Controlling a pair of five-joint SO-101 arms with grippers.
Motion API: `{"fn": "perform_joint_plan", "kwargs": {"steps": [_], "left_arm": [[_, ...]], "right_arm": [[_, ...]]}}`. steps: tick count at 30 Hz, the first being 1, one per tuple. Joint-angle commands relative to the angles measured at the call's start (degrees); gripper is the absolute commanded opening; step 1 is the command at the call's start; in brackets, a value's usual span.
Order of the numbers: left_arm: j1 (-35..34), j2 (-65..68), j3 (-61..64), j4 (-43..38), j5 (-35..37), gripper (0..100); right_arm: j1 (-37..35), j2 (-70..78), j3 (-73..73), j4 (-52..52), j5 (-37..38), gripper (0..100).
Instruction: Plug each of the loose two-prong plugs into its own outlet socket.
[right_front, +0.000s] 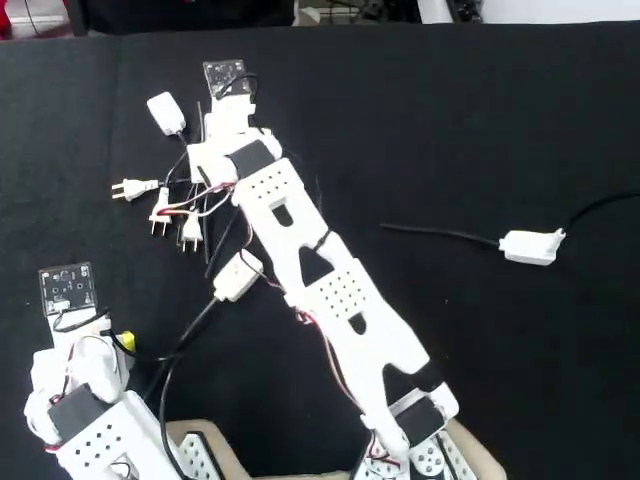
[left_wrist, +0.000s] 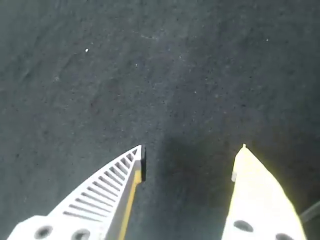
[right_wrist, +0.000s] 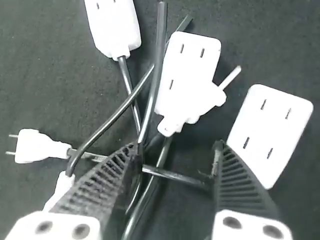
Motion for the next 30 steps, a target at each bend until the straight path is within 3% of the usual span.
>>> {"fn": "perform_joint_plan", "kwargs": {"steps": [1,11,14,17,30], "left_arm": [[1.5,-0.1,-0.3,-0.6,-0.6,29],[1.5,-0.1,-0.3,-0.6,-0.6,29],[1.5,-0.1,-0.3,0.1,-0.7,29],[1.5,-0.1,-0.3,0.1,-0.7,29],[1.5,-0.1,-0.2,-0.2,-0.7,29]], "right_arm": [[0.5,-0.5,-0.1,-2.9,-0.4,21.3],[0.4,-0.6,3.2,-9.1,-0.4,20.4],[0.6,-0.6,4.1,-10.5,-0.4,13.5],[1.1,-0.6,4.2,-10.4,-0.4,6.9],[1.5,-0.3,0.2,-4.7,-0.5,1.2]]}}
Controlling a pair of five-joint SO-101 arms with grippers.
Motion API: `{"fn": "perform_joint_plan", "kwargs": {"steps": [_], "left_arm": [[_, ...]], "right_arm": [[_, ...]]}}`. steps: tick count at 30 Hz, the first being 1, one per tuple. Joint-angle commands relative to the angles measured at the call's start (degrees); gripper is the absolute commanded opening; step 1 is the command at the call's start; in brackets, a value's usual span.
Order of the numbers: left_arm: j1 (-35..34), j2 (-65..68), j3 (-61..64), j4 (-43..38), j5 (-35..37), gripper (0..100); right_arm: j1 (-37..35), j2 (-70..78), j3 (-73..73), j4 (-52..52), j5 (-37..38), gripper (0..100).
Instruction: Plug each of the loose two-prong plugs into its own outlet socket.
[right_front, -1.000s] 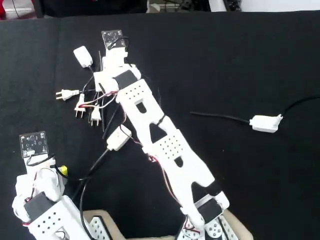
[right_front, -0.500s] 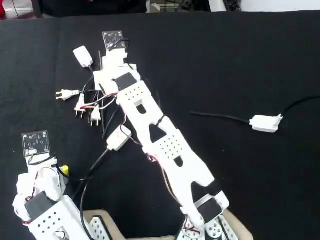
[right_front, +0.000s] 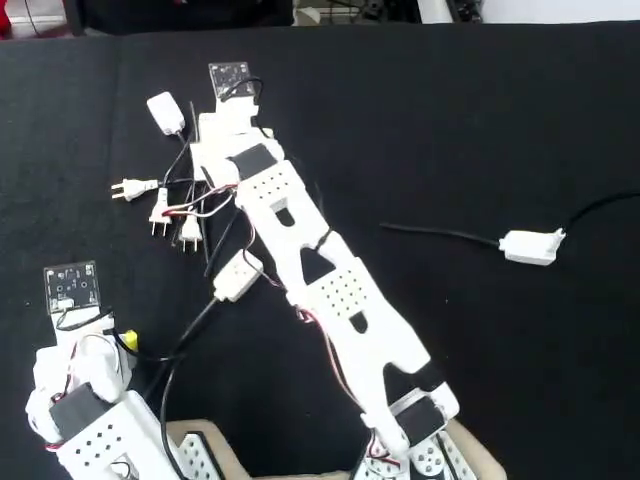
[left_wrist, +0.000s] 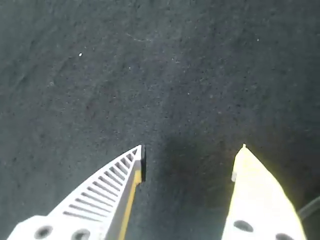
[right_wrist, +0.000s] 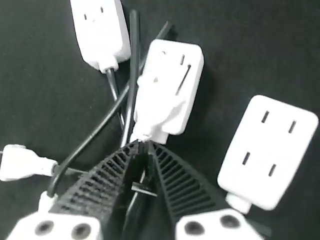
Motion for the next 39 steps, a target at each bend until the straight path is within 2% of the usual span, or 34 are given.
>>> {"fn": "perform_joint_plan", "kwargs": {"steps": [1,5,9,11,14,20,25,39], "left_arm": [[0.7,-0.1,0.0,-0.3,-0.6,29],[0.7,-0.1,0.0,-0.4,-0.6,29],[0.7,-0.1,0.1,-0.4,-0.6,29],[0.7,-0.1,0.1,-0.4,-0.6,29],[0.7,-0.1,0.2,-0.4,-0.6,29],[0.7,-0.1,0.2,-0.4,-0.6,29],[0.7,-0.1,0.2,-0.4,-0.6,29],[0.7,-0.1,0.2,-0.4,-1.8,29]], "right_arm": [[1.0,-0.6,-4.3,1.7,-0.6,1.2],[-0.3,-0.9,-4.3,3.1,-0.6,3.5],[-4.7,-1.0,-6.9,8.9,-0.5,21.4],[-6.9,-1.0,-7.3,10.9,-0.6,26.0],[-8.3,-1.0,-6.5,11.3,-0.7,23.3],[-7.7,-1.2,-1.7,5.7,-0.4,16.2],[-7.6,-1.4,-1.5,5.6,1.5,0.7],[-6.9,-1.5,-15.1,15.2,1.9,1.1]]}}
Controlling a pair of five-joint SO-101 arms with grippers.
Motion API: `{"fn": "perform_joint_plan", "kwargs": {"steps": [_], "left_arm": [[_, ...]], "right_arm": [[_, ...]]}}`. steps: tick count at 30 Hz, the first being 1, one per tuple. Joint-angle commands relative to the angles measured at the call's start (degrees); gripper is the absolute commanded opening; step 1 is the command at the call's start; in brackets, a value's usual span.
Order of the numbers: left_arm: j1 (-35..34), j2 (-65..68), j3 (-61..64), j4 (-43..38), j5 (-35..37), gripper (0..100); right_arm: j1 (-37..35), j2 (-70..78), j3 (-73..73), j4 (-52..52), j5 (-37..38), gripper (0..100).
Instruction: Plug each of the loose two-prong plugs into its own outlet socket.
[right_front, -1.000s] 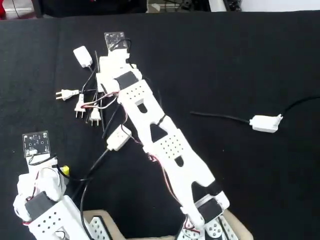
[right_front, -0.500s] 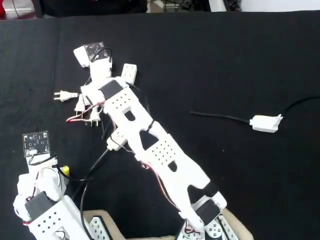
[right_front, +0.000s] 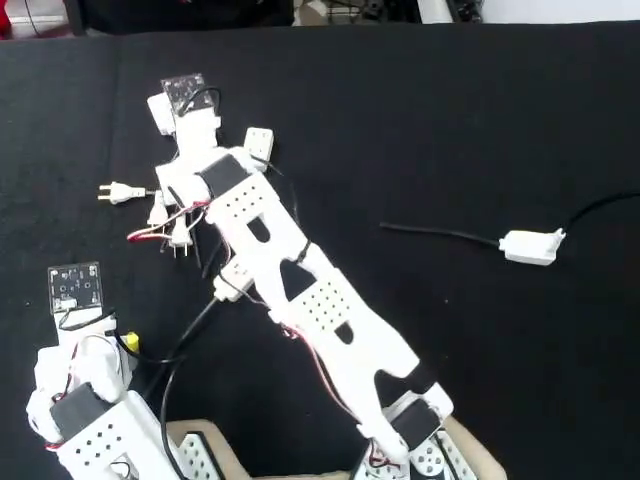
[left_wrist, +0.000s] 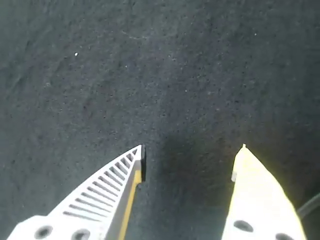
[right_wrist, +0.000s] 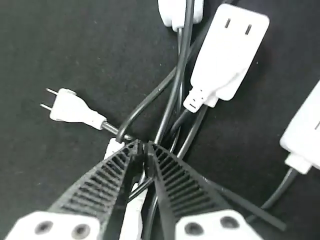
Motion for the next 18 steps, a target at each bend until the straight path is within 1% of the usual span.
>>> {"fn": "perform_joint_plan", "kwargs": {"steps": [1,6,9,10,13,18], "left_arm": [[0.7,-0.1,-0.3,-0.4,-0.4,29],[0.7,-0.1,-0.3,-0.3,-0.4,29],[0.7,-0.1,-0.3,-0.2,-0.4,29],[0.7,-0.1,-0.3,-0.2,-0.4,29],[0.7,-0.1,-0.3,-0.2,-0.4,29],[0.7,-0.1,-0.3,-0.2,-0.4,29]], "right_arm": [[0.1,-1.6,-3.5,0.9,1.8,1.1],[0.3,-4.7,-3.2,3.3,3.1,1.1],[-0.3,-3.4,-3.1,2.6,2.7,1.3],[-0.6,-2.3,-3.1,1.4,2.7,2.2],[-1.8,1.4,-3.1,-2.4,2.6,10.4],[-3.6,3.1,-3.0,-2.8,2.6,11.6]]}}
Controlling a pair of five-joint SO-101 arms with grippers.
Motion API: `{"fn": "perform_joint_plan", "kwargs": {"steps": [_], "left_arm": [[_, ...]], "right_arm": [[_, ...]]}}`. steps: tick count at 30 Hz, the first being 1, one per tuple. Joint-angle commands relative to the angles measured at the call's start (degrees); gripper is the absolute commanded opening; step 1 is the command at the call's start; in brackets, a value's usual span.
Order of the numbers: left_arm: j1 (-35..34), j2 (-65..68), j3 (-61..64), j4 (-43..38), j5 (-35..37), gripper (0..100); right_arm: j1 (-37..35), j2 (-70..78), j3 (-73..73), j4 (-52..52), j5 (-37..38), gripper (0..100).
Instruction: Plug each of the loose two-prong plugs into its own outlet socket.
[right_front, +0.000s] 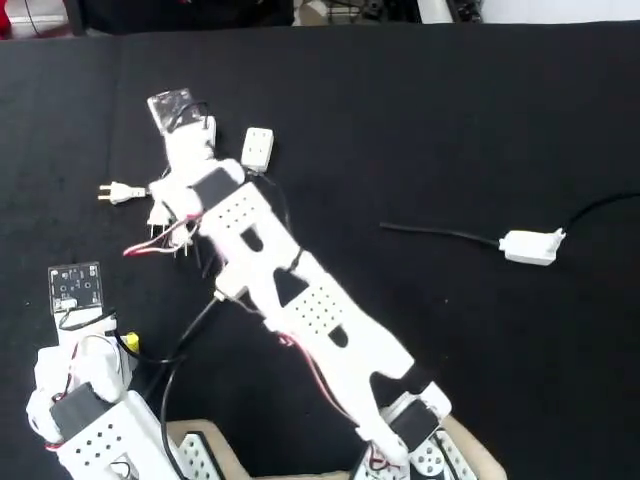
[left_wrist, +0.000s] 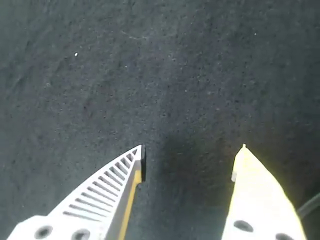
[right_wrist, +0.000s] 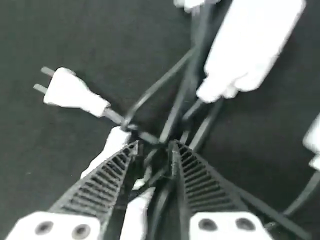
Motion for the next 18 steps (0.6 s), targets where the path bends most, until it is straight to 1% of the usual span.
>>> {"fn": "perform_joint_plan", "kwargs": {"steps": [1,5,8,12,16,18], "left_arm": [[0.7,-0.1,-0.3,-0.2,-0.4,29],[0.7,-0.1,-0.3,-0.1,-0.4,29],[0.7,-0.1,-0.3,-0.1,-0.4,29],[0.7,-0.1,-0.3,0.0,-0.4,29],[0.7,-0.1,-0.3,0.0,-0.4,29],[0.7,-0.1,-0.3,0.0,-0.4,29]], "right_arm": [[-0.9,-0.7,-1.7,-0.7,0.2,11.6],[0.6,-1.3,3.6,-0.2,0.1,11.8],[1.7,-2.2,4.3,0.2,-1.0,11.8],[2.8,-2.7,4.2,3.9,-1.4,12.0],[3.3,-2.4,4.3,5.2,-1.4,17.5],[3.0,-2.3,4.4,5.3,-1.2,16.5]]}}
